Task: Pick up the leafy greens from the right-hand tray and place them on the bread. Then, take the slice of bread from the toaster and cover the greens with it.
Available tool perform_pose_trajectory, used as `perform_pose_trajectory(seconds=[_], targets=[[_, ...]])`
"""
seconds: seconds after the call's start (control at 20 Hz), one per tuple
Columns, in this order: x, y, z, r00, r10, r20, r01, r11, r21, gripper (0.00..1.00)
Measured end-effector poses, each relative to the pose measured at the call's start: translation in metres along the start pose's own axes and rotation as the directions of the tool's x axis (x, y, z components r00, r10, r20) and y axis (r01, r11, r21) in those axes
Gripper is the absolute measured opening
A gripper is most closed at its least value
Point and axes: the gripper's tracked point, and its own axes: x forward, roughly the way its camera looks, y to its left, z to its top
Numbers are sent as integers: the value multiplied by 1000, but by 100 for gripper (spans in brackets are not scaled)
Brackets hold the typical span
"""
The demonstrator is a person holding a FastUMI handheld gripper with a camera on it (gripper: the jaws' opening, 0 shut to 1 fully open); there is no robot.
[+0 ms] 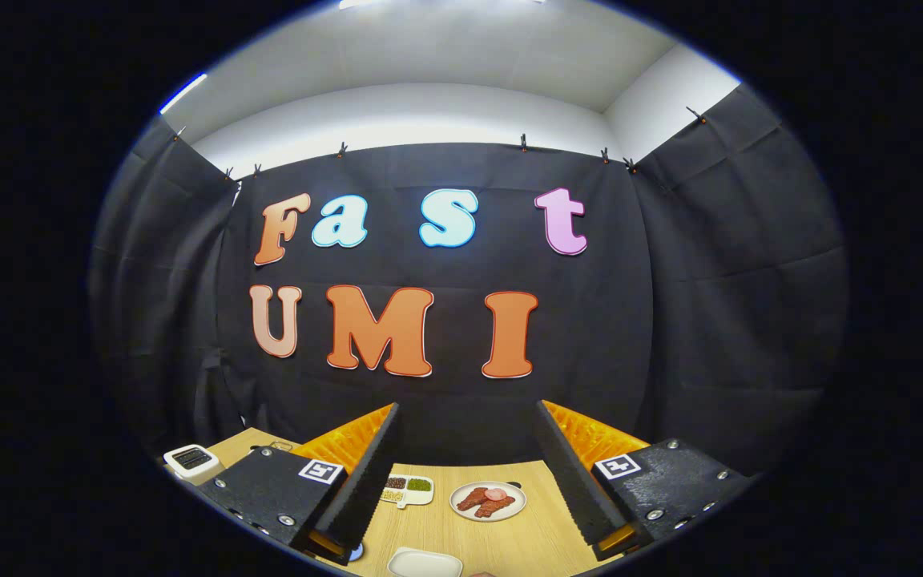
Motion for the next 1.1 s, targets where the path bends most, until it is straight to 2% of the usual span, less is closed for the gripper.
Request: perform_pose_trajectory(seconds=[0.45,1.1], targets=[[-5,-22,1,998,-46,38,46,999,0,98],[15,-1,-6,999,9,34,-9,1000,0,98]])
